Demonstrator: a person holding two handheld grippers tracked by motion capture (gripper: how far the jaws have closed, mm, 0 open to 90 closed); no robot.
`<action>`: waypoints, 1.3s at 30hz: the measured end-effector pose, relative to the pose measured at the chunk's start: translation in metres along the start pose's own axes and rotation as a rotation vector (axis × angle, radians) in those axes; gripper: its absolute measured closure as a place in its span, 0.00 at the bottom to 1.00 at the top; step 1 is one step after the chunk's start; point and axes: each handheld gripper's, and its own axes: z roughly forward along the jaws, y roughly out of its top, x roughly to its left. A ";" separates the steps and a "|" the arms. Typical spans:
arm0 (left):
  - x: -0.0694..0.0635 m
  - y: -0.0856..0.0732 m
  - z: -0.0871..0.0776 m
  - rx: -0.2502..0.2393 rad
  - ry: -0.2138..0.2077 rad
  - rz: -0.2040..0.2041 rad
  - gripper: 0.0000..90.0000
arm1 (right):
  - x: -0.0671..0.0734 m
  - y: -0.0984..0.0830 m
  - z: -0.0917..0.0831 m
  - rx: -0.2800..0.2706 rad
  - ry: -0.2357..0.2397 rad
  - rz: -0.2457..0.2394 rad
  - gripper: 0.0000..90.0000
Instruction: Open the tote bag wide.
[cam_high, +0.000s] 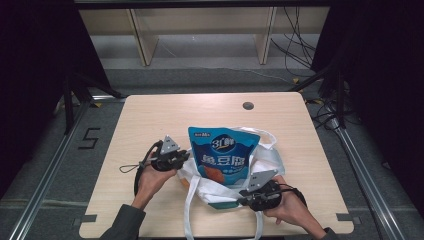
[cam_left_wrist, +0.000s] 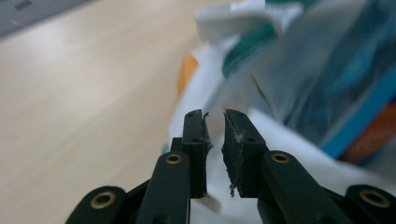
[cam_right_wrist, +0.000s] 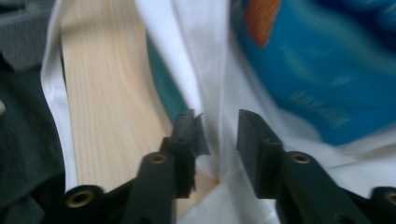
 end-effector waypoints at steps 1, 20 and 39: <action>0.002 0.004 0.005 -0.010 0.000 -0.022 0.86 | -0.002 0.001 -0.006 -0.031 -0.011 0.028 0.71; 0.031 -0.001 0.083 0.161 -0.021 -0.122 0.93 | -0.018 -0.031 0.000 0.067 -0.131 0.125 0.99; -0.037 -0.049 -0.004 0.112 -0.221 -0.081 0.87 | -0.018 -0.031 0.000 0.050 -0.145 0.155 0.95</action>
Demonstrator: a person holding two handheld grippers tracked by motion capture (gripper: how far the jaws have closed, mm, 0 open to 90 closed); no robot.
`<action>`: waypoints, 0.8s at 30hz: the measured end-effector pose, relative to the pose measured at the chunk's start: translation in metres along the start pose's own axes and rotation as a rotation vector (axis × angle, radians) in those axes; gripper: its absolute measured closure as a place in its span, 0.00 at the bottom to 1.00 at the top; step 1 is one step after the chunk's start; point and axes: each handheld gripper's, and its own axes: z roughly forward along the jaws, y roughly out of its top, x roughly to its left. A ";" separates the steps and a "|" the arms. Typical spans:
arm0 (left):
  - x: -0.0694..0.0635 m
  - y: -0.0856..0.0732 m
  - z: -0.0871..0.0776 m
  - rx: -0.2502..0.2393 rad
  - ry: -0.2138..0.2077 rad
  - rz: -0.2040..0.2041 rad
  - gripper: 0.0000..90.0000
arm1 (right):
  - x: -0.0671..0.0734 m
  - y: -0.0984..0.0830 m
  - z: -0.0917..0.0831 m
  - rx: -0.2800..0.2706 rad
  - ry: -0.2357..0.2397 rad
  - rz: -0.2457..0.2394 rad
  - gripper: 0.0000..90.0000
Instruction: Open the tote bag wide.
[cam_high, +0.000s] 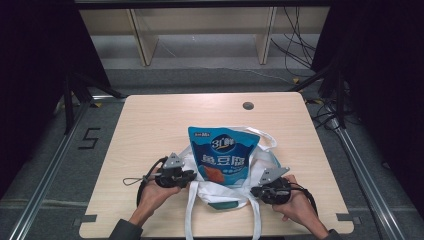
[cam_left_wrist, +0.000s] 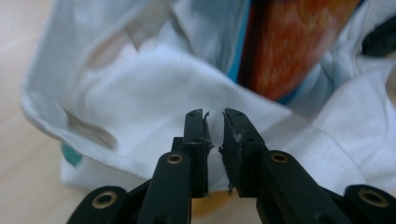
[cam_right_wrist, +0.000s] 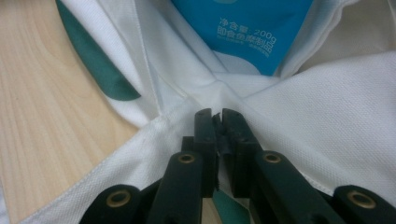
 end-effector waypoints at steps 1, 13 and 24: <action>0.000 -0.001 -0.001 0.011 -0.008 0.003 0.87 | 0.000 0.000 0.001 -0.003 -0.002 -0.003 0.95; 0.009 0.000 0.020 0.062 0.123 0.056 0.91 | -0.014 0.009 0.017 0.006 -0.067 -0.010 1.00; 0.055 0.028 0.045 0.047 0.220 0.015 0.90 | -0.071 0.045 0.051 -0.035 -0.160 0.045 1.00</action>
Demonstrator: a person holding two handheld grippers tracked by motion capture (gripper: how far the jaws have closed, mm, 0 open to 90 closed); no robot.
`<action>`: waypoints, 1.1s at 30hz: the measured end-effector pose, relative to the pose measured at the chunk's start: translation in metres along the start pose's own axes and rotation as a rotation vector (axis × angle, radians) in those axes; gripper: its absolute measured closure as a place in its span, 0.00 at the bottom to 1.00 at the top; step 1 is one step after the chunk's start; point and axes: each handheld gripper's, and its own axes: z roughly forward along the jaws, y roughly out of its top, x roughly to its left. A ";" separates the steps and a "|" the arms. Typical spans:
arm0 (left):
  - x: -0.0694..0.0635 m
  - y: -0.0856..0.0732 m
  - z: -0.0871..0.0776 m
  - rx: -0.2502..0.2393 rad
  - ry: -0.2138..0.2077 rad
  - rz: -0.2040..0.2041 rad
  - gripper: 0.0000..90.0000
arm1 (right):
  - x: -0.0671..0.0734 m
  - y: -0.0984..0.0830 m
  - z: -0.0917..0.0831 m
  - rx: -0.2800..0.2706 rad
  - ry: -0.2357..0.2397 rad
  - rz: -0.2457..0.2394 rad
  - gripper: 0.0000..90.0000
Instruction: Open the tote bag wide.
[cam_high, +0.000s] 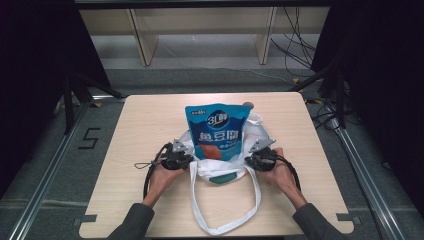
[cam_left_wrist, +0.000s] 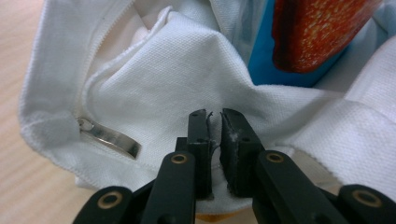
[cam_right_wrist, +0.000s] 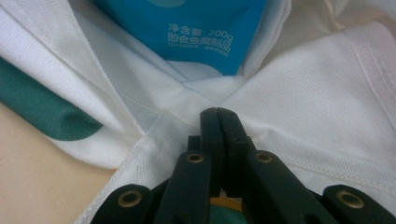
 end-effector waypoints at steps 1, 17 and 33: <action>0.003 0.001 0.002 -0.004 0.004 -0.008 0.90 | -0.004 0.003 0.004 -0.002 -0.017 0.000 1.00; 0.009 0.005 -0.023 -0.170 -0.094 -0.181 0.72 | -0.022 0.004 -0.023 -0.133 0.036 0.137 0.70; -0.023 -0.016 -0.087 -0.221 -0.144 -0.123 0.35 | 0.000 -0.029 -0.088 -0.255 0.003 0.240 0.45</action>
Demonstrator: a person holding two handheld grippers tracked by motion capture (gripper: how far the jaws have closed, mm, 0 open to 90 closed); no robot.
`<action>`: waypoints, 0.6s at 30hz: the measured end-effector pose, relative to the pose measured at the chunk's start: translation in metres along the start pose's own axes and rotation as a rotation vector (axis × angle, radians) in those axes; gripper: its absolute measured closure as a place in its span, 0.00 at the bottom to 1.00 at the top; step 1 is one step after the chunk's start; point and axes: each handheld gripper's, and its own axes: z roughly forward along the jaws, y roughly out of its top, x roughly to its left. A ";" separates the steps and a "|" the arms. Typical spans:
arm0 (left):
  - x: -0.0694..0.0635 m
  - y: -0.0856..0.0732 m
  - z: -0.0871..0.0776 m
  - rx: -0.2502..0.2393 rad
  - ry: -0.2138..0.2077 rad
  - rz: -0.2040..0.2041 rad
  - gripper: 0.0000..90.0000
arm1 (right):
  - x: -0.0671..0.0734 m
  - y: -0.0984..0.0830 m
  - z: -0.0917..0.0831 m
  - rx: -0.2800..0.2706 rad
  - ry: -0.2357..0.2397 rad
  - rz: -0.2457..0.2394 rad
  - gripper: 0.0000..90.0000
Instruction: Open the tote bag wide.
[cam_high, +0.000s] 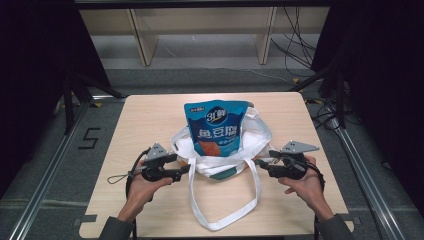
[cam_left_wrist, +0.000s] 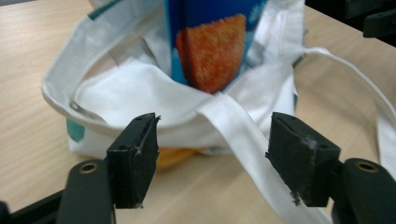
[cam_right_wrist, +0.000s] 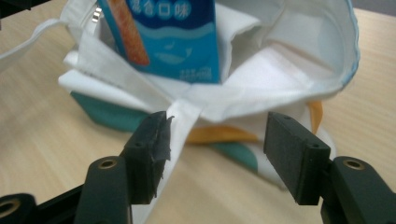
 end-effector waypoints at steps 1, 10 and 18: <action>-0.007 -0.012 -0.006 0.001 -0.007 -0.002 0.34 | 0.001 -0.007 -0.006 0.011 -0.005 -0.025 0.44; -0.015 -0.055 -0.026 0.025 0.024 0.010 0.30 | 0.010 -0.039 -0.022 0.059 -0.011 -0.015 0.42; -0.024 -0.078 -0.035 0.027 0.064 -0.036 0.28 | 0.021 -0.059 -0.029 0.103 -0.010 0.011 0.40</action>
